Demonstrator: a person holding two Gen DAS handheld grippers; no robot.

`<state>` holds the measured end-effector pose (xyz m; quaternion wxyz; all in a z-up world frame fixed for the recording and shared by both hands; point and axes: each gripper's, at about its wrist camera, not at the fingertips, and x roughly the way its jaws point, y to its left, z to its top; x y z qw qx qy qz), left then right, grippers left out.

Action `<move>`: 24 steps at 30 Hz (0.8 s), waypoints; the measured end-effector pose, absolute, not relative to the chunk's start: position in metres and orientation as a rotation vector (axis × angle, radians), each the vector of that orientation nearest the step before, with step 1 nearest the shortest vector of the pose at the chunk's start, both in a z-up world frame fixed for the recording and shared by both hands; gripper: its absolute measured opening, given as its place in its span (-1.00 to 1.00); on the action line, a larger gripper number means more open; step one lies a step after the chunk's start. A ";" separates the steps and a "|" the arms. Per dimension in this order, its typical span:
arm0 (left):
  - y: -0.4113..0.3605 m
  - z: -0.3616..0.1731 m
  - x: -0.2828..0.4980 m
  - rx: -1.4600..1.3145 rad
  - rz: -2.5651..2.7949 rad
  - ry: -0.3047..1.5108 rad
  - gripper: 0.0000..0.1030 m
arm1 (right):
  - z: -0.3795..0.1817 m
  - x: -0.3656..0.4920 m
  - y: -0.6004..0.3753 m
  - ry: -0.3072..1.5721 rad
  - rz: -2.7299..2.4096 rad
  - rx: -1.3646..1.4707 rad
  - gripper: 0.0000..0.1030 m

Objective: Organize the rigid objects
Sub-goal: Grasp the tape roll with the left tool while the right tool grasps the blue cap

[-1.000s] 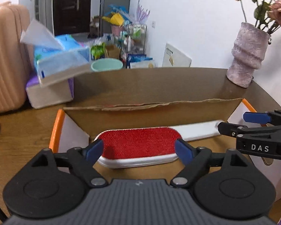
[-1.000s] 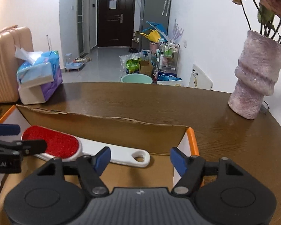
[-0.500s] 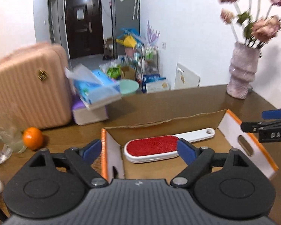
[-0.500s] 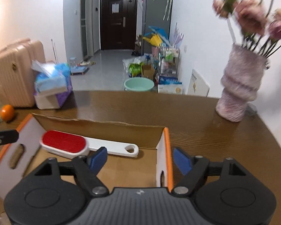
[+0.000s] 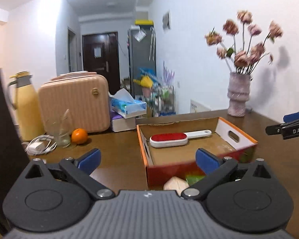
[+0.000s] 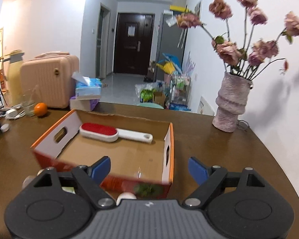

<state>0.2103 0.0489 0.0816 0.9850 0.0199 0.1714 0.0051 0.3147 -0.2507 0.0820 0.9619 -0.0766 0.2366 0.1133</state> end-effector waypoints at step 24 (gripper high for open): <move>0.016 0.000 0.082 0.053 -0.093 0.314 1.00 | -0.007 0.088 -0.246 0.270 0.196 -0.030 0.96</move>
